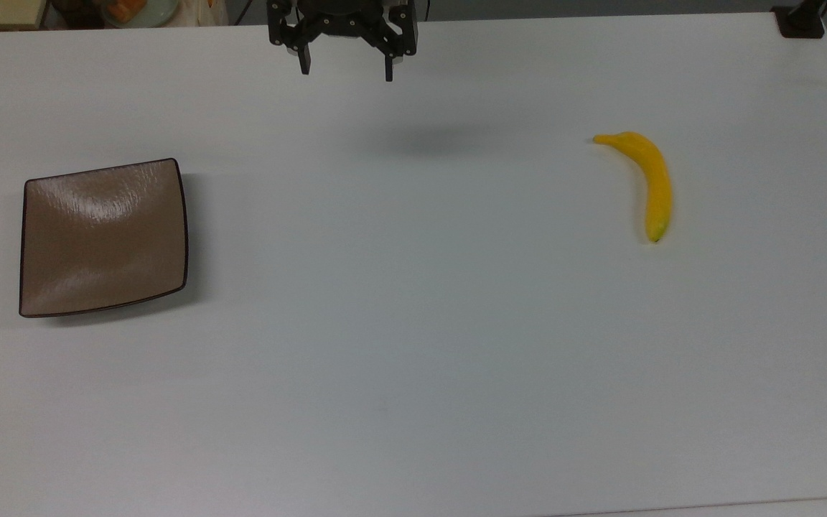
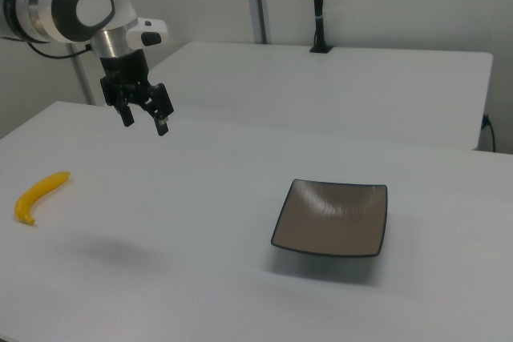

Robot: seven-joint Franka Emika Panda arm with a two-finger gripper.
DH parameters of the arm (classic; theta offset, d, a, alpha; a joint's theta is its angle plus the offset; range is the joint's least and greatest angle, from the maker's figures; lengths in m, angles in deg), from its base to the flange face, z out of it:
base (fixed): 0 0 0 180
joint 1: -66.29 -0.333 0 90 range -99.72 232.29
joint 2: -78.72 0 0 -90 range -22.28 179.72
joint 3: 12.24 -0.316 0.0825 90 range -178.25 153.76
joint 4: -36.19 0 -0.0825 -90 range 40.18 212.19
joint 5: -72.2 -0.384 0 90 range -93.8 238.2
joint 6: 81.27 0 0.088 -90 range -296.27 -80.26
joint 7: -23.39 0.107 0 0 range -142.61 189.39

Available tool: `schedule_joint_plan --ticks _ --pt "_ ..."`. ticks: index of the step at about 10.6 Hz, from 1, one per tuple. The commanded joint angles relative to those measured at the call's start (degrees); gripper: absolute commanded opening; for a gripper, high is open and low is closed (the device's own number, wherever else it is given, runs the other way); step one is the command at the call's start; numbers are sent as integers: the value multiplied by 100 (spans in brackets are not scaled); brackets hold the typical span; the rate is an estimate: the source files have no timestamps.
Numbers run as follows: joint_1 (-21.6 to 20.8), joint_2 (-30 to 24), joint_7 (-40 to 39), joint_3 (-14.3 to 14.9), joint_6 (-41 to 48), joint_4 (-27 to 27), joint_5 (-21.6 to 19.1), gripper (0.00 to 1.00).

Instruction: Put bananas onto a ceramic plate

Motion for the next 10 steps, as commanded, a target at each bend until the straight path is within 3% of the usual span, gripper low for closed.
schedule_joint_plan --ticks 1,10 --pt "-20 -94 32 -26 -313 183 94 100" --pt "-20 -32 41 -35 -341 183 -2 100"
